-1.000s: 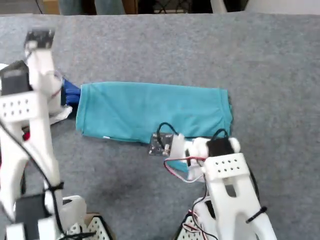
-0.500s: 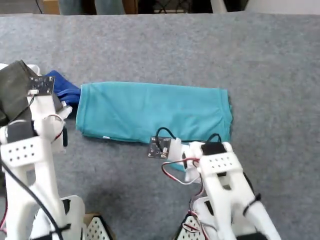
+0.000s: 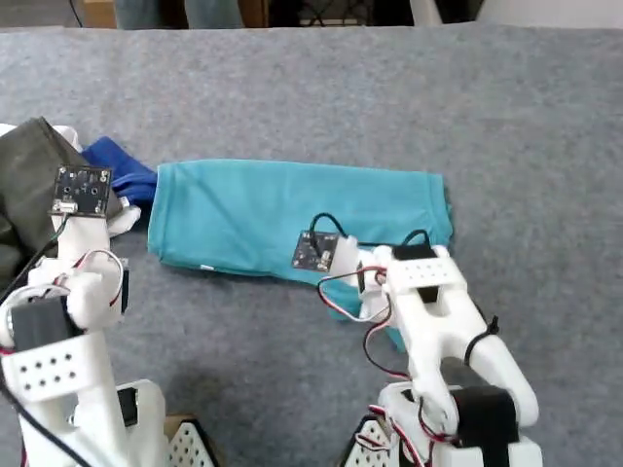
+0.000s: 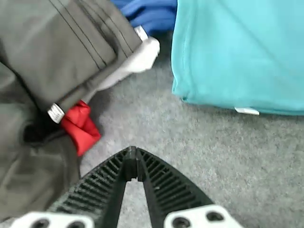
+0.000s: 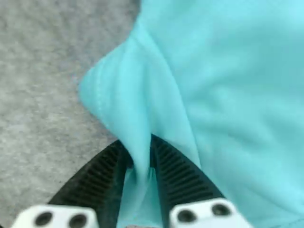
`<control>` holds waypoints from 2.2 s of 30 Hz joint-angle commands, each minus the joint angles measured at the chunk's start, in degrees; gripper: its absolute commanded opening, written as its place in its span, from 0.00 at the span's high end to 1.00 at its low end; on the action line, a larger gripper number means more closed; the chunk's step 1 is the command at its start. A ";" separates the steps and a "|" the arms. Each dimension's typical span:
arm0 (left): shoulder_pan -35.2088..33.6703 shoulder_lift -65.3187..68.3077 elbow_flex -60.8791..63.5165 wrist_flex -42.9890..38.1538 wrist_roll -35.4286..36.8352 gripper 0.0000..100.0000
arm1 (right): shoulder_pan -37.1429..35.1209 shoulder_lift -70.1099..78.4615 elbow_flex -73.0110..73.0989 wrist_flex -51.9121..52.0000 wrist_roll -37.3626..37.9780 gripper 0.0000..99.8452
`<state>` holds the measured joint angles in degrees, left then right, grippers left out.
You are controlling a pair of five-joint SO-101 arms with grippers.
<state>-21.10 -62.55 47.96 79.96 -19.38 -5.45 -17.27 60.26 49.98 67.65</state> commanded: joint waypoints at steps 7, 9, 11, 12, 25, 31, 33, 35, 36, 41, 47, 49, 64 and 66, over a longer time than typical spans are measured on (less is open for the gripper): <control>0.13 -1.41 -3.03 -0.79 -0.44 0.97 | 0.88 8.22 -27.74 21.89 0.53 0.99; 0.13 -1.41 -3.03 -0.88 -0.44 0.97 | 0.35 12.79 -35.91 26.37 0.53 0.99; 0.13 -1.41 -2.59 -0.79 -0.44 0.97 | -0.09 18.24 -43.91 29.71 0.62 0.99; 0.13 -1.41 -2.59 -0.53 -0.44 0.97 | -0.26 21.14 -47.87 31.38 0.62 0.99; 0.13 -1.58 -1.54 -0.62 -0.44 0.97 | -1.67 56.04 -98.24 48.79 8.35 0.99; 0.13 -1.85 0.75 -0.26 -0.70 0.97 | -3.96 66.15 -110.73 50.11 7.47 0.96; 0.13 -1.85 0.92 -0.26 -0.70 0.97 | -3.87 67.21 -113.45 50.11 3.60 0.88; 0.13 -1.85 0.75 -0.26 -0.70 0.97 | -3.25 67.21 -115.74 49.85 -0.62 0.79; 0.13 -1.85 0.66 -0.26 -0.70 0.97 | -2.81 67.21 -117.23 49.85 -1.76 0.77; 0.13 -1.58 0.40 -0.26 -0.70 0.97 | 0.18 67.12 -126.29 50.81 -7.91 0.76; -0.13 -1.49 0.40 -0.26 -0.44 0.97 | 6.68 65.01 -129.36 51.34 -17.76 0.82; -0.22 -1.41 0.40 -0.26 -0.44 0.97 | 9.58 61.93 -123.82 51.34 -21.19 0.85; 0.04 -1.41 0.31 -0.35 -0.44 0.97 | 13.01 47.52 -79.52 44.13 -46.51 0.68; 0.04 -1.41 0.31 -0.35 -0.53 0.97 | 13.10 47.60 -77.85 41.41 -46.42 0.68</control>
<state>-21.10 -63.78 49.19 79.96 -19.74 8.09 33.89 -19.12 94.73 22.11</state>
